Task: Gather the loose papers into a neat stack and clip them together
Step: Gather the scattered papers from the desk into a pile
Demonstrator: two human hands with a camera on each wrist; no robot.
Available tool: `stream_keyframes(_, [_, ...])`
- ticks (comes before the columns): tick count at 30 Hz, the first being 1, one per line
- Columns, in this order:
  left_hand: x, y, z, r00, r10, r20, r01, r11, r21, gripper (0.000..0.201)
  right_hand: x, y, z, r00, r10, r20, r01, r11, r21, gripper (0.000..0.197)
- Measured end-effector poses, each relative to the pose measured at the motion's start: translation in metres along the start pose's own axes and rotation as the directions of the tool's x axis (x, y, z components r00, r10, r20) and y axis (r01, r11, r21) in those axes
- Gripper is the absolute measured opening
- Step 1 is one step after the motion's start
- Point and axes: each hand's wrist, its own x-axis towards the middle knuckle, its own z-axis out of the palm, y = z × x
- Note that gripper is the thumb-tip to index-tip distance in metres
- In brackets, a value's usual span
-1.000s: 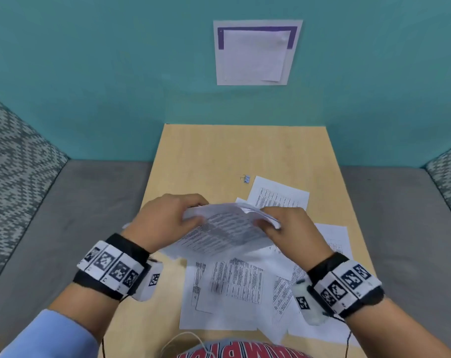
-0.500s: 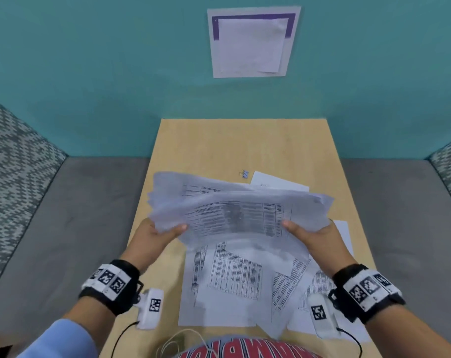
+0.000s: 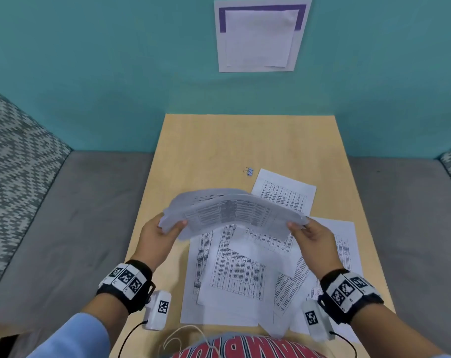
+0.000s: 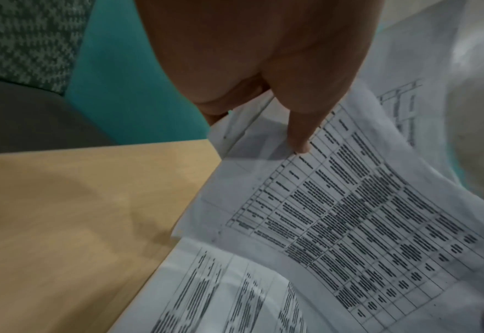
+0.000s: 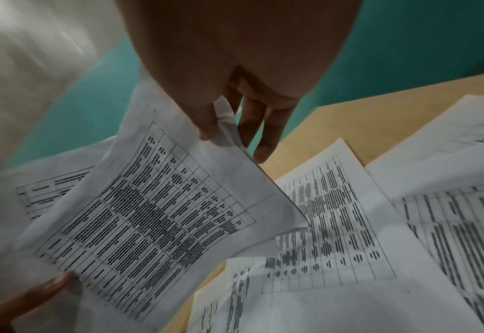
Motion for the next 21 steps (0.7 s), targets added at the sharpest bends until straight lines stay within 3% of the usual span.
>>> stream_keyframes(4, [0.009, -0.008, -0.004, 0.995, 0.050, 0.088, -0.048, 0.998, -0.027, 0.025, 0.003, 0.003, -0.005, 0.999, -0.029, -0.021, 0.029, 1.000, -0.012, 0.025])
stream_keyframes(7, [0.011, -0.026, -0.001, 0.991, 0.039, 0.126, -0.047, 0.997, 0.060, 0.012, 0.004, 0.012, -0.002, 0.999, -0.032, 0.034, 0.035, 0.994, -0.101, 0.020])
stream_keyframes(15, [0.012, -0.007, 0.001, 0.997, 0.072, 0.041, -0.068, 0.992, -0.104, 0.027, 0.010, -0.006, 0.001, 0.993, -0.096, -0.062, 0.092, 0.994, -0.066, 0.008])
stream_keyframes(18, [0.013, -0.017, -0.003, 0.992, 0.062, 0.107, -0.058, 0.997, -0.042, 0.025, 0.008, 0.002, 0.001, 0.993, -0.114, -0.032, 0.109, 0.986, -0.128, 0.015])
stream_keyframes(21, [0.013, -0.029, -0.002, 0.989, 0.004, 0.145, -0.020, 0.994, 0.107, 0.017, 0.009, 0.015, 0.002, 0.999, -0.042, 0.012, 0.043, 0.983, -0.176, 0.022])
